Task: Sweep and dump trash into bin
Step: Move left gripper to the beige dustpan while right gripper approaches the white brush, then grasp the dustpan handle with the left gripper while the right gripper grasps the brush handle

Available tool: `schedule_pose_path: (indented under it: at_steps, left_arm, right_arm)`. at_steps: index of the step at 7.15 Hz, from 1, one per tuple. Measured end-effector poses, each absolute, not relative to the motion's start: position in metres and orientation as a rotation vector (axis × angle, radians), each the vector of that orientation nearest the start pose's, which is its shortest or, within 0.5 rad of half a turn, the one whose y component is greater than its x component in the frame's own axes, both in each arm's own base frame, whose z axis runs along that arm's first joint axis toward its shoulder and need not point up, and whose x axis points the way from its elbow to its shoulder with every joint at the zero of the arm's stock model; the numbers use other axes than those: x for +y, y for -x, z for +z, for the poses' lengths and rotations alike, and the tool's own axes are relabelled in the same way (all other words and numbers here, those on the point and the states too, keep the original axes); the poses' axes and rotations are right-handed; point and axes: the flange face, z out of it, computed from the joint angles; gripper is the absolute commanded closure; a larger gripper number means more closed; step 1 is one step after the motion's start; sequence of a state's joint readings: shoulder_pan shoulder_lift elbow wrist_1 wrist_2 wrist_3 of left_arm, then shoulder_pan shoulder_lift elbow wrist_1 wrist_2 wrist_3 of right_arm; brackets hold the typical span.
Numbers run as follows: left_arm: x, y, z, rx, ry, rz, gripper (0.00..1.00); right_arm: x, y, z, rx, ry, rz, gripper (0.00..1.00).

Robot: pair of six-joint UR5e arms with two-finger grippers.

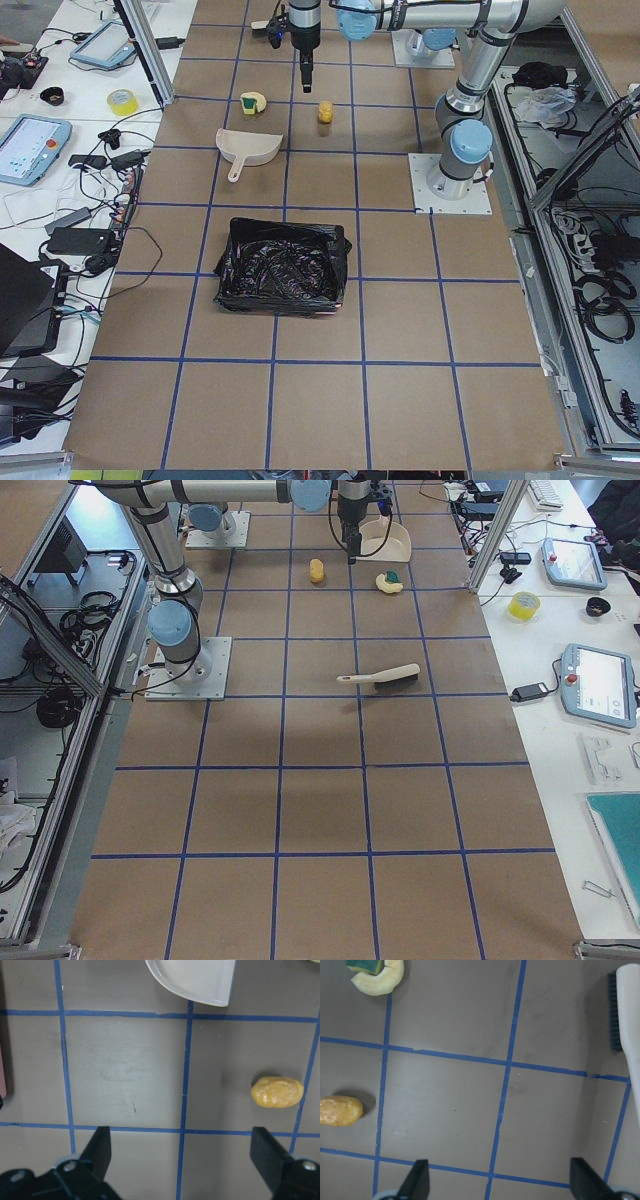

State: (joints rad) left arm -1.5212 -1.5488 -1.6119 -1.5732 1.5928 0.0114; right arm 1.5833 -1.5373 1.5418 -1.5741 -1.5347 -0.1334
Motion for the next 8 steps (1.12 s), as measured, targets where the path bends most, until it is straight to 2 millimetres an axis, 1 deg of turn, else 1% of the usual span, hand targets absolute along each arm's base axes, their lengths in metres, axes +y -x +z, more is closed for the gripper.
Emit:
schedule_pose_path:
  at_steps: [1, 2, 3, 4, 5, 6, 7, 8]
  left_arm:
    - [-0.492, 0.105, 0.477, 3.117, 0.108, 0.024, 0.0]
    - [-0.503, 0.101, 0.473, 3.111, 0.233, -0.014, 0.0]
    - [-0.518, 0.094, 0.468, 3.091, 0.436, -0.077, 0.0]
    - [-0.529, 0.086, 0.46, 3.054, 0.665, -0.12, 0.0]
    - [-0.536, 0.078, 0.452, 3.009, 0.86, -0.124, 0.0]
    - [-0.539, 0.073, 0.442, 2.959, 1.02, -0.109, 0.0]
    - [-0.541, 0.068, 0.432, 2.887, 1.197, -0.094, 0.0]
    - [-0.548, 0.057, 0.424, 2.816, 1.346, -0.112, 0.0]
  right_arm:
    - [-0.503, -0.14, 0.484, 3.124, 0.281, 0.006, 0.0]
    - [-0.503, -0.135, 0.483, 3.165, 0.384, 0.014, 0.0]
    - [-0.503, -0.133, 0.48, 3.182, 0.456, 0.035, 0.0]
    - [-0.502, -0.132, 0.47, 3.187, 0.494, 0.073, 0.0]
    - [-0.5, -0.131, 0.452, 3.186, 0.519, 0.131, 0.0]
    - [-0.502, -0.131, 0.439, 3.187, 0.527, 0.147, 0.0]
    - [-0.518, -0.126, 0.427, 3.214, 0.516, 0.095, 0.0]
    - [-0.544, -0.116, 0.419, 3.257, 0.489, 0.0, 0.0]
